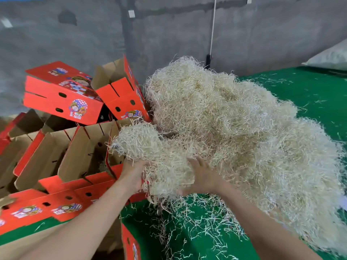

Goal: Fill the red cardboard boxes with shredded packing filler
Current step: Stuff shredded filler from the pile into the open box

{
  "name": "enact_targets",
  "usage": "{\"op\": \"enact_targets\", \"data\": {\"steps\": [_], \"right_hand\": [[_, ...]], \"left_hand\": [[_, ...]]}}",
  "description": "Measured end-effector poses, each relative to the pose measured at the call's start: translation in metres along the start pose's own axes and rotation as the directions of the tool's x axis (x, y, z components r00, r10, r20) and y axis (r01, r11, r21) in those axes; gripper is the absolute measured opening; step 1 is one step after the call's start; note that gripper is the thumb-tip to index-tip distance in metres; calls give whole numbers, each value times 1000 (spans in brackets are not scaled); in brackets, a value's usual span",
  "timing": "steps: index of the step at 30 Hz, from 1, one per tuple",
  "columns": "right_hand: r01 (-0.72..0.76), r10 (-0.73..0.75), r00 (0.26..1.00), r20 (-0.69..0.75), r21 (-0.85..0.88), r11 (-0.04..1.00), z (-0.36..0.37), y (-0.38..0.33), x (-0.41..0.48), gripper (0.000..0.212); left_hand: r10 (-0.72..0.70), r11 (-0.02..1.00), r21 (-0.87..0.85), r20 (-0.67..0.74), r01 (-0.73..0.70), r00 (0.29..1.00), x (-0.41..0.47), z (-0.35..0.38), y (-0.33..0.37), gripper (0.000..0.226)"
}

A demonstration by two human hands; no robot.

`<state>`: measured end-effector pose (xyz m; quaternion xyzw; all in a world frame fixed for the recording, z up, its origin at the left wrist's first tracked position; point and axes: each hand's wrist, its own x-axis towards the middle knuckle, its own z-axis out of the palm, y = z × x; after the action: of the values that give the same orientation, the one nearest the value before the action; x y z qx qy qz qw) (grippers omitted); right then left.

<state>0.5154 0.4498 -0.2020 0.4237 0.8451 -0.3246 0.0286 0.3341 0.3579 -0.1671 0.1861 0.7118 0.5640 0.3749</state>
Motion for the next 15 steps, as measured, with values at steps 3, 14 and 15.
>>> {"op": "enact_targets", "data": {"steps": [3, 14, 15], "right_hand": [[-5, 17, 999, -45, 250, 968, 21, -11, 5, 86], [185, 30, 971, -238, 823, 537, 24, -102, -6, 48], [207, -63, 975, -213, 775, 596, 26, -107, -10, 40]], "left_hand": [[16, 1000, -8, 41, -16, 999, 6, -4, -6, 46], [-53, 985, -118, 484, 125, 874, -7, -27, -3, 59], [-27, 997, -63, 338, 52, 941, -6, -21, -3, 44]]}}
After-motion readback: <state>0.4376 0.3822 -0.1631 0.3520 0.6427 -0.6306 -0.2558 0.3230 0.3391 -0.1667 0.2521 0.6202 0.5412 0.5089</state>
